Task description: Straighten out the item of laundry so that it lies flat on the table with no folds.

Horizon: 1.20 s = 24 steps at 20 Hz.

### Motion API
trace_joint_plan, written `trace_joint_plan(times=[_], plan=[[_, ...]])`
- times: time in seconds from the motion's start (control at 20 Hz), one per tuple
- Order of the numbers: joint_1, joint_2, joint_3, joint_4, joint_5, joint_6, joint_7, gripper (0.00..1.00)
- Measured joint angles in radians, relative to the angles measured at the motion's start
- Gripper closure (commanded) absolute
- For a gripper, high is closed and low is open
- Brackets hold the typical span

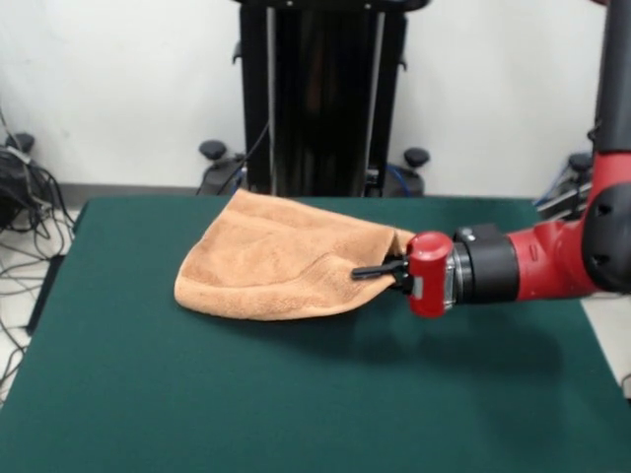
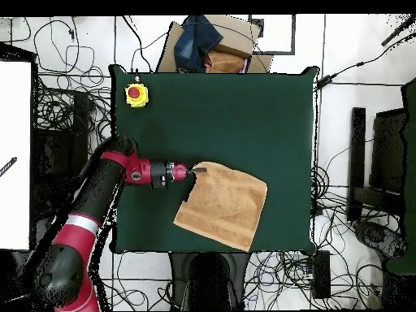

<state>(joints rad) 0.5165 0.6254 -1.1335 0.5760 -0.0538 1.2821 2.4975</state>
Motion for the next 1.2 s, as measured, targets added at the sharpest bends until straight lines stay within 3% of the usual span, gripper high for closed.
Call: trace_joint_plan(times=[1.2], plan=[[-0.108,-0.012,-0.071,-0.163,-0.003,0.059,0.0,1.0]])
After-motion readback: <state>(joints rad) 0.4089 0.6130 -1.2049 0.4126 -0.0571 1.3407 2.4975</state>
